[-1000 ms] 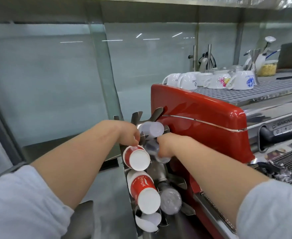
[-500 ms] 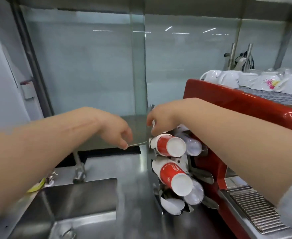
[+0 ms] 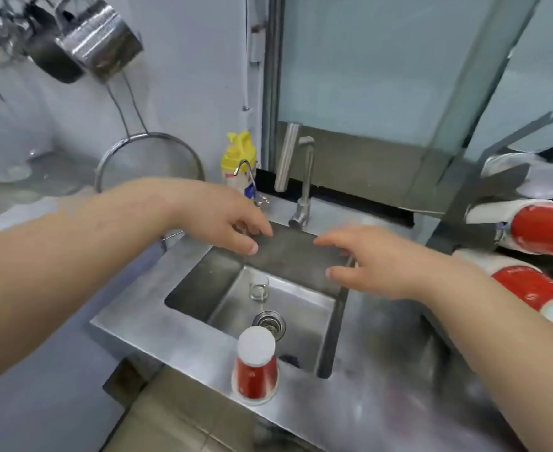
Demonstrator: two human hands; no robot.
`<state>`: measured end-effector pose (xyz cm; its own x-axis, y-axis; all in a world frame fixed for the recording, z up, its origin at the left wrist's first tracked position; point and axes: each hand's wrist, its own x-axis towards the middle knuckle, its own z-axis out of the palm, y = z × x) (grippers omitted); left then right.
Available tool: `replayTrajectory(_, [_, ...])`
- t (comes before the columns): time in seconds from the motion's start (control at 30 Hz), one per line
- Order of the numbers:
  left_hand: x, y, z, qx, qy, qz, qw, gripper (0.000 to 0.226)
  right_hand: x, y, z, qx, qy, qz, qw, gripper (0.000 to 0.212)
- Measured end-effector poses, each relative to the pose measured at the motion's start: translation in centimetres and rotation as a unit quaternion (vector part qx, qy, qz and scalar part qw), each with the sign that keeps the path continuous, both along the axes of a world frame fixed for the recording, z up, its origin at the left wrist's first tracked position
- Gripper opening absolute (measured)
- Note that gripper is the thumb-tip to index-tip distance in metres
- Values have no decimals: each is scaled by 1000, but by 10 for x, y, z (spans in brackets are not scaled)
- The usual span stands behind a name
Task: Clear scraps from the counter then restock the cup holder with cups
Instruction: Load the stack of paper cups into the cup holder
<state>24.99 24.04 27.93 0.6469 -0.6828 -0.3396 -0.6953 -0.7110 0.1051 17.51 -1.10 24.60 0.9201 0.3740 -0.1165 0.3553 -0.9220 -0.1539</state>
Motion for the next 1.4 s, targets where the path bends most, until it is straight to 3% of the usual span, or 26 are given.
replayTrajectory(0.23, [-48, 69, -116, -144, 55, 117, 981, 63, -18, 62, -105, 166, 38, 22, 985, 68])
replayTrajectory(0.53, [-109, 60, -230, -282, 165, 232, 916, 82, -38, 97, -167, 198, 61, 10, 978, 85])
replayTrajectory(0.8, [-116, 47, -275, -315, 188, 252, 896, 81, -46, 107, -181, 220, 62, -26, 973, 77])
replayTrajectory(1.03, [-127, 44, -293, -319, 200, 276, 884, 95, -67, 101, -182, 277, 36, -56, 958, 68])
replayTrajectory(1.4, [-135, 36, -295, -376, 186, 298, 857, 69, -104, 77, -191, 343, 1, -109, 933, 65])
